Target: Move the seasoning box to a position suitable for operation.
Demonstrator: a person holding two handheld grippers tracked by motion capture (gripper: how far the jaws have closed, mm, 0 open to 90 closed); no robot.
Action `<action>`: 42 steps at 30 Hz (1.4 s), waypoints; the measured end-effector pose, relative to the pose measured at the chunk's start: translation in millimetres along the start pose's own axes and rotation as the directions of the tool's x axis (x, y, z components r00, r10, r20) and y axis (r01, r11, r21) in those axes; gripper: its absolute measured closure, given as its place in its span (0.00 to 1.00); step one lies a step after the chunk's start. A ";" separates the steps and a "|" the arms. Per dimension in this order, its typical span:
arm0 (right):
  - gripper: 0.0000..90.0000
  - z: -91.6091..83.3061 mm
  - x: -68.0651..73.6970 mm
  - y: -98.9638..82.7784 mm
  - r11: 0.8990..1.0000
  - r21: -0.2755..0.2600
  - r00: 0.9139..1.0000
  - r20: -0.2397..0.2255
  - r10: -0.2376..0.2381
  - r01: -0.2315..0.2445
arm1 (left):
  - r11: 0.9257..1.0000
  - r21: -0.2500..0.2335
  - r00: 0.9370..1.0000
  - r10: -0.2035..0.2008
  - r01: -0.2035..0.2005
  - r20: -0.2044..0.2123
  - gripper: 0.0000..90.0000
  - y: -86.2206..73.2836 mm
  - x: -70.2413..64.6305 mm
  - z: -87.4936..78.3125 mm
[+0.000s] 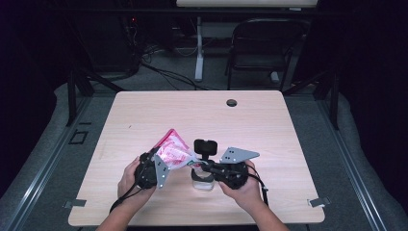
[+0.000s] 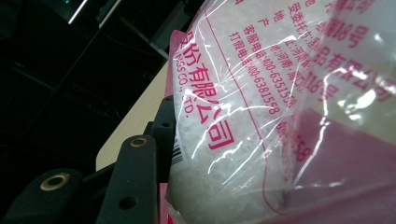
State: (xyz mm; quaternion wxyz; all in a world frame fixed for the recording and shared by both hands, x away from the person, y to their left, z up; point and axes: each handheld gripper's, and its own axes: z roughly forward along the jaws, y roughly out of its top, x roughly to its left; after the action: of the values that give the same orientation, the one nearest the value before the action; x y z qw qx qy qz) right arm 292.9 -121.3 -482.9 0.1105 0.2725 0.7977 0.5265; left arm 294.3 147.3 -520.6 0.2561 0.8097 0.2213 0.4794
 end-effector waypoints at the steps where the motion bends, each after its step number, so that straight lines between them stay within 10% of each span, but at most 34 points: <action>1: 1.00 0.4 0.4 -0.3 1.000 0.002 1.000 -0.001 0.000 0.000 | 1.000 0.005 1.000 0.001 -0.001 0.005 0.69 -0.6 0.0 -0.5; 42: 1.00 -3.0 -0.7 -12.0 0.999 0.037 1.000 0.013 -0.016 0.016 | 0.978 -0.005 0.973 0.208 -0.209 -0.096 0.69 6.9 -7.8 -3.2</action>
State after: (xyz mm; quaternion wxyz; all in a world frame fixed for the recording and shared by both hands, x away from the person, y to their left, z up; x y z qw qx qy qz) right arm 288.3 -127.6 -492.5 0.1147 0.2715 0.8088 0.5089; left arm 288.8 137.9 -520.2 0.1995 0.8027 0.1435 0.5434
